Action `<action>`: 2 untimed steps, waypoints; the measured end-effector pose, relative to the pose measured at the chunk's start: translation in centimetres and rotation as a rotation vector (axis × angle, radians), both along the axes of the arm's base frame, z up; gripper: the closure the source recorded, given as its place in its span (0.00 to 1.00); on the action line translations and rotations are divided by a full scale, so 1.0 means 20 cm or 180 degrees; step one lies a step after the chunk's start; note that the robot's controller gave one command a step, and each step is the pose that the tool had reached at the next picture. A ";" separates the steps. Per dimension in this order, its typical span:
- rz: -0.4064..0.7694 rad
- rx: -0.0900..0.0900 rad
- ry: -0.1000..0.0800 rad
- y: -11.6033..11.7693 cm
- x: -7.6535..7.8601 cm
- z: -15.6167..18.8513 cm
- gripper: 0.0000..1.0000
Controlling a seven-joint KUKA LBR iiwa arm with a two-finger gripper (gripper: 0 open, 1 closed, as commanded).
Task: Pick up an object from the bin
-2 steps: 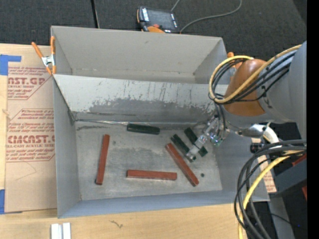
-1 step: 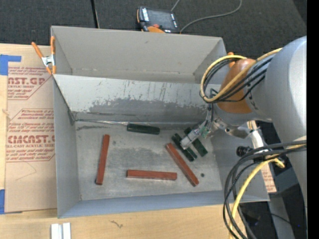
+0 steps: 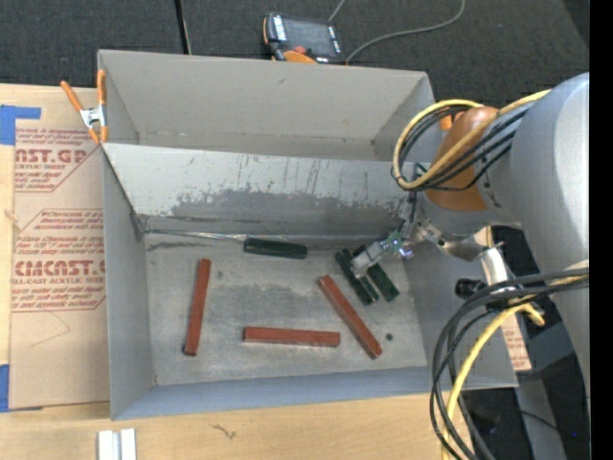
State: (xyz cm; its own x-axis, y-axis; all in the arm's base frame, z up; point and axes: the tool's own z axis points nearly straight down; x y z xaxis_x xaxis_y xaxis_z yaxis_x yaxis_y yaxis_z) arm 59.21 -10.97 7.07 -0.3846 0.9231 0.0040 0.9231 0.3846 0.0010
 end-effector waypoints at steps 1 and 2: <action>0.0008 -0.0004 0.0001 0.00 0.00 0.01 1.00; 0.0013 -0.0017 -0.0018 0.00 0.01 0.29 1.00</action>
Offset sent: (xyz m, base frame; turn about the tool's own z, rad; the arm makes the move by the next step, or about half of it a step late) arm 0.0000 0.0000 0.0000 0.0000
